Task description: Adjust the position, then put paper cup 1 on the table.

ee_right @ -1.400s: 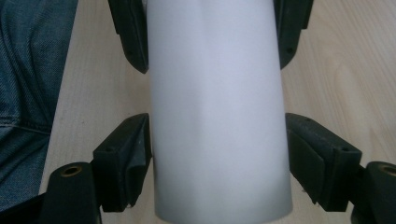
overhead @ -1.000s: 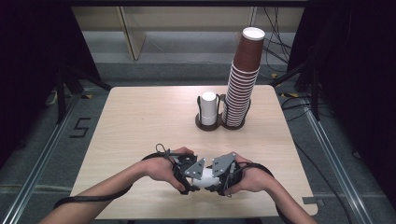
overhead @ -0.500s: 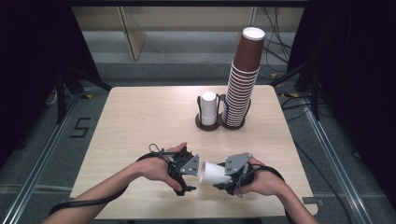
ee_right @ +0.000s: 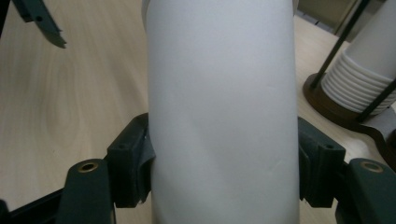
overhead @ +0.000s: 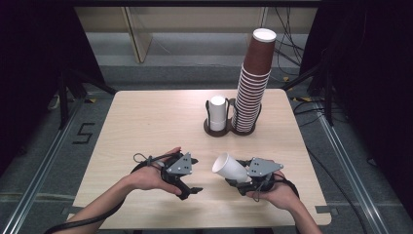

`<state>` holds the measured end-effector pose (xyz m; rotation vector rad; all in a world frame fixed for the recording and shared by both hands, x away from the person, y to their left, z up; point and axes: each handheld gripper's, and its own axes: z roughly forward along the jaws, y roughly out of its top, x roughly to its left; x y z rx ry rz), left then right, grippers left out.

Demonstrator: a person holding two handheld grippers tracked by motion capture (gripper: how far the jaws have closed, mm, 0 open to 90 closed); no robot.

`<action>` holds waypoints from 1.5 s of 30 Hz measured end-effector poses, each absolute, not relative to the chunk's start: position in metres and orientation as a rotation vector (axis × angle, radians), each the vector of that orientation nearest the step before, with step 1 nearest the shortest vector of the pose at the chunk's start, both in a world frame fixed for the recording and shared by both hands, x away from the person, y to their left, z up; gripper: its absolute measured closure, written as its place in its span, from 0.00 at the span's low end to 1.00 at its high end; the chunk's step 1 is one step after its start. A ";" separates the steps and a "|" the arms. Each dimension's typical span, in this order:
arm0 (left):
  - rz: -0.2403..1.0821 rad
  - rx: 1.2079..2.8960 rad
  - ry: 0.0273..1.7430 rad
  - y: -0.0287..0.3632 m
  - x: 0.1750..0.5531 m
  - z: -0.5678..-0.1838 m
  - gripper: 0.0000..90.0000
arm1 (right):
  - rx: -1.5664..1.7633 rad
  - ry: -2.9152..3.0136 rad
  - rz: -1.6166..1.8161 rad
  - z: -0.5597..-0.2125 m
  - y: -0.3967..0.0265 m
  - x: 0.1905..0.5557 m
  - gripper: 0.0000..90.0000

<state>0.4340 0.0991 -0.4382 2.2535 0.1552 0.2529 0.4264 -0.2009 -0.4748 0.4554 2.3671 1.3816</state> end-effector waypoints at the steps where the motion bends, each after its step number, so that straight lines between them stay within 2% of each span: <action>1: 0.253 2.245 0.163 0.102 0.434 -0.439 0.12 | 0.476 2.344 1.408 -0.477 -0.201 0.426 0.37; 8: 0.275 2.249 0.215 0.115 0.437 -0.446 0.13 | 0.519 2.243 1.460 -0.481 -0.202 0.428 0.36; 14: 0.256 2.182 0.255 0.112 0.440 -0.438 0.13 | 0.531 2.208 1.472 -0.481 -0.204 0.426 0.36; 20: 0.175 2.099 0.323 0.105 0.442 -0.431 0.09 | 0.527 2.212 1.485 -0.478 -0.201 0.420 0.36; 28: 0.077 1.979 0.447 0.092 0.462 -0.420 0.05 | 0.483 2.168 1.487 -0.474 -0.195 0.421 0.36; 33: 0.039 1.965 0.470 0.080 0.470 -0.420 0.05 | 0.468 2.151 1.482 -0.477 -0.194 0.422 0.36; 45: 0.045 2.004 0.497 0.057 0.470 -0.423 0.04 | 0.429 2.161 1.464 -0.475 -0.182 0.421 0.36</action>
